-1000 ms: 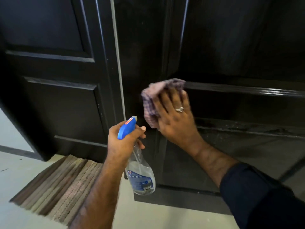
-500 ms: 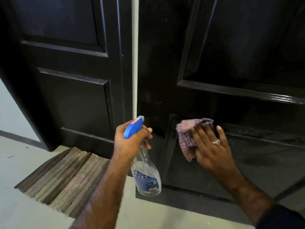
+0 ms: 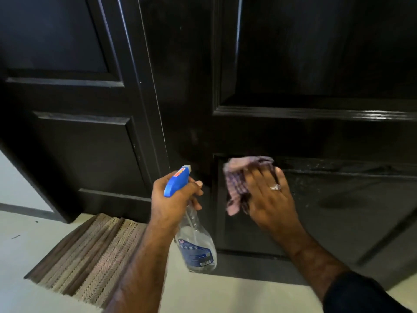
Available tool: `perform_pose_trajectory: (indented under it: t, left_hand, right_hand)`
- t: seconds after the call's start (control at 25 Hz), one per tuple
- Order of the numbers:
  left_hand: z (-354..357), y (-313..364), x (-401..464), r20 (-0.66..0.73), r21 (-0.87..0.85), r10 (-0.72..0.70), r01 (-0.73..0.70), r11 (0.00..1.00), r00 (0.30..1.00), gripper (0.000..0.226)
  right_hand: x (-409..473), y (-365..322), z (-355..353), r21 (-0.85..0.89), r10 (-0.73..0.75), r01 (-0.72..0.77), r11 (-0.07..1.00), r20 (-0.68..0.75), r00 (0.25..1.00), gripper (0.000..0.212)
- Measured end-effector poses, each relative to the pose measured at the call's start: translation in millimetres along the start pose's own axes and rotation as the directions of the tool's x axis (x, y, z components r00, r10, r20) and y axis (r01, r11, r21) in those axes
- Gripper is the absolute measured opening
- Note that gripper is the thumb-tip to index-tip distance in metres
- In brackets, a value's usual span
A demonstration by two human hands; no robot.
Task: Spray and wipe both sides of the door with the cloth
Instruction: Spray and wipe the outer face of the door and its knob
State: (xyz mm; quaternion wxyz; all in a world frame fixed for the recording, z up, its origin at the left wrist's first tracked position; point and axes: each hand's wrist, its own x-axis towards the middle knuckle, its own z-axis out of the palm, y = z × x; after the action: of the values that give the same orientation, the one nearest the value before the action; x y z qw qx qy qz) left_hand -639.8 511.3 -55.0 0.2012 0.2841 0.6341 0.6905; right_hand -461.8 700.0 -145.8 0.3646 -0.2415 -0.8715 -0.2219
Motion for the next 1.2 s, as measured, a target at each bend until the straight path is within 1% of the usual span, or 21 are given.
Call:
perform_pose_trajectory:
  t: [0.08,0.12,0.16,0.2,0.28,0.32,0.36,0.48,0.56,0.64,0.68,0.76,0.8,0.88,0.96,1.0,1.04,1.08,1.12,1.16,1.2]
  left_hand:
    - [3.9,-1.9,-2.7,0.015,0.01,-0.012,0.012,1.0,1.0,0.012]
    - [5.2,-3.7,-2.8,0.021,0.006,-0.016,0.016,1.0,1.0,0.011]
    - [6.6,-4.7,-3.1,0.017,0.0,-0.016,0.016,1.0,1.0,0.01]
    - [6.8,-5.7,-3.3,0.009,0.001,-0.012,0.012,1.0,1.0,0.01]
    - [4.9,-5.7,-6.7,0.002,0.028,-0.006,0.006,1.0,1.0,0.008]
    - [4.2,-2.8,-8.8,-0.005,0.044,-0.01,0.01,0.999,1.0,0.008]
    - [2.5,0.2,-9.9,-0.021,0.058,-0.017,0.018,0.998,1.0,0.013]
    - [-2.3,5.9,-3.3,-0.055,0.035,-0.028,0.03,0.999,0.998,0.035]
    - [0.7,1.7,0.3,-0.078,0.027,-0.026,0.028,0.999,0.997,0.033]
    - [3.6,3.3,-1.4,-0.049,0.032,-0.024,0.025,0.999,0.999,0.024]
    - [4.9,4.8,-2.8,-0.027,0.046,-0.005,0.006,0.999,1.0,0.02]
    - [7.0,3.8,-0.1,-0.001,0.05,-0.002,0.002,0.999,1.0,0.009]
    - [9.0,1.7,1.4,-0.021,0.037,-0.03,0.031,0.999,0.999,0.012]
    - [6.4,-4.3,4.0,-0.078,0.009,-0.099,0.1,0.995,0.992,0.028]
    - [-1.0,-3.6,5.1,-0.093,0.023,-0.108,0.11,0.994,0.99,0.035]
    - [-7.1,-0.2,6.9,-0.082,0.024,-0.093,0.096,0.995,0.992,0.032]
    - [-11.4,5.4,7.7,-0.068,0.018,-0.059,0.06,0.998,0.996,0.022]
    - [-15.4,10.0,8.8,-0.058,0.019,-0.017,0.019,1.0,0.998,0.012]
    - [-17.7,14.2,9.5,-0.054,0.025,0.016,-0.015,1.0,0.998,0.009]
    - [-17.2,17.2,9.3,-0.041,0.023,0.039,-0.039,0.999,0.998,0.014]
    - [-15.2,17.4,8.1,-0.022,0.023,0.051,-0.05,0.998,0.998,0.025]
  right_hand:
    - [-12.6,4.5,0.1,-0.032,0.138,-0.139,0.99,-0.014,0.99,0.081]
    - [-10.4,-0.9,4.4,-0.042,0.161,-0.162,0.986,-0.02,0.987,0.079]
    - [-3.2,-10.1,8.4,-0.037,0.12,-0.121,0.992,-0.013,0.993,0.076]
    - [7.8,-19.5,12.4,-0.027,0.023,-0.023,0.999,0.001,1.0,0.074]
    - [33.3,-29.9,18.1,-0.04,-0.192,0.193,0.98,0.035,0.981,0.074]
    - [44.1,-29.5,19.7,-0.058,-0.251,0.252,0.966,0.032,0.968,0.075]
    - [51.0,-30.3,19.3,-0.065,-0.252,0.252,0.966,0.013,0.968,0.077]
    - [48.6,-53.9,21.7,0.005,-0.125,0.125,0.992,-0.033,0.992,0.078]
    - [33.0,-64.5,29.0,0.056,-0.084,0.084,0.995,-0.006,0.996,0.078]
    - [22.7,-59.3,31.3,0.009,-0.126,0.126,0.992,0.013,0.992,0.078]
    - [28.5,-54.4,28.3,-0.017,-0.146,0.146,0.989,0.005,0.989,0.077]
    - [49.1,-49.2,22.0,-0.044,-0.131,0.129,0.991,-0.042,0.99,0.072]
    - [56.9,-51.1,21.2,-0.035,-0.117,0.115,0.993,-0.06,0.991,0.071]
    - [59.1,-57.8,26.1,0.009,-0.137,0.138,0.99,-0.052,0.989,0.072]
    - [48.2,-50.6,30.8,-0.018,-0.241,0.24,0.971,-0.035,0.97,0.076]
    - [46.7,-44.1,27.6,-0.063,-0.297,0.296,0.953,-0.022,0.954,0.077]
    - [50.8,-38.2,19.7,-0.097,-0.324,0.321,0.942,-0.021,0.946,0.077]
    - [62.6,-38.1,9.8,-0.111,-0.311,0.305,0.946,-0.04,0.95,0.077]
    - [79.1,-44.7,-0.8,-0.103,-0.26,0.252,0.962,-0.081,0.962,0.074]
    - [98.5,-55.5,-8.6,-0.069,-0.185,0.178,0.982,-0.121,0.975,0.071]
    - [114.9,-68.0,-12.5,-0.019,-0.117,0.116,0.993,-0.138,0.983,0.071]
